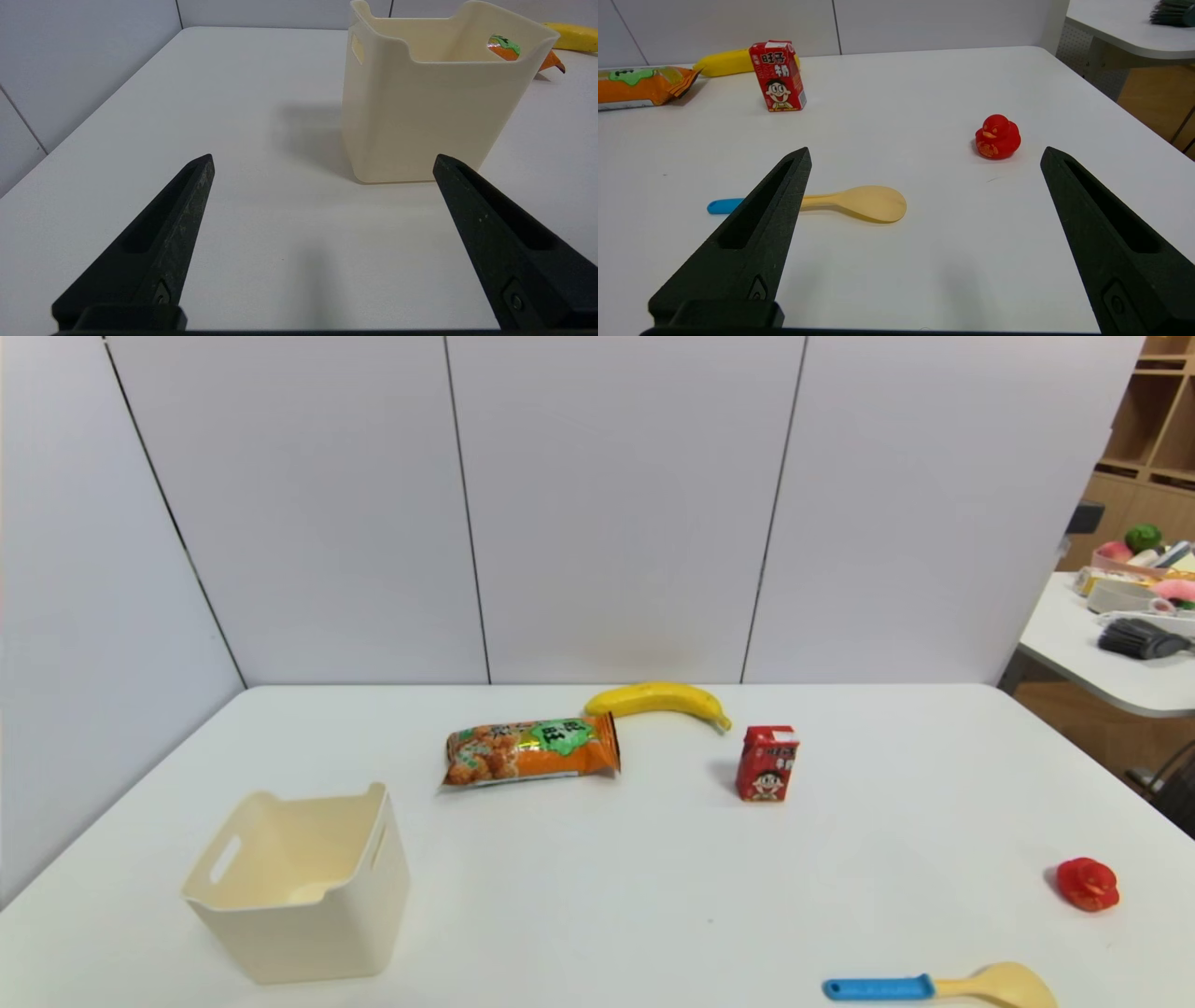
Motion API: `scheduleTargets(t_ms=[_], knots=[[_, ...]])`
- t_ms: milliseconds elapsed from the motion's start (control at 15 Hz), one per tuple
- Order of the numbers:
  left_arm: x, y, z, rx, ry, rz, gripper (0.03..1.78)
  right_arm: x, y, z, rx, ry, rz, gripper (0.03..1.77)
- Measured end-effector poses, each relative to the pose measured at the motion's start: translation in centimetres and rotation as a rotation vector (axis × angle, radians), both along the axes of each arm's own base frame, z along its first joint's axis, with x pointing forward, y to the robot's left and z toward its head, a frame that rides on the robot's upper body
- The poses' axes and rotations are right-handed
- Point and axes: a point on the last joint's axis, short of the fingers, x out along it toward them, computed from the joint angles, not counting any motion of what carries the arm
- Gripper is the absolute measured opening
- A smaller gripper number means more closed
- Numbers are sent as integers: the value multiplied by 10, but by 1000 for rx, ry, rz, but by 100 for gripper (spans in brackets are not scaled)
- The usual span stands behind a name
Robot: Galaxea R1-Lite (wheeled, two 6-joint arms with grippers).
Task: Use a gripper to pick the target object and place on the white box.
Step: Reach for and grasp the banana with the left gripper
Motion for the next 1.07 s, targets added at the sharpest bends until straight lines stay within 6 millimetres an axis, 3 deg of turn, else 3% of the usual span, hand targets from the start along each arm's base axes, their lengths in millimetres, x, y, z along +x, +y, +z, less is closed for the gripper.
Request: scheduleTargets(t_ms=[1067], knots=[[0,0,0,-2,0,1,169,0,0,0,0,0,0,170]])
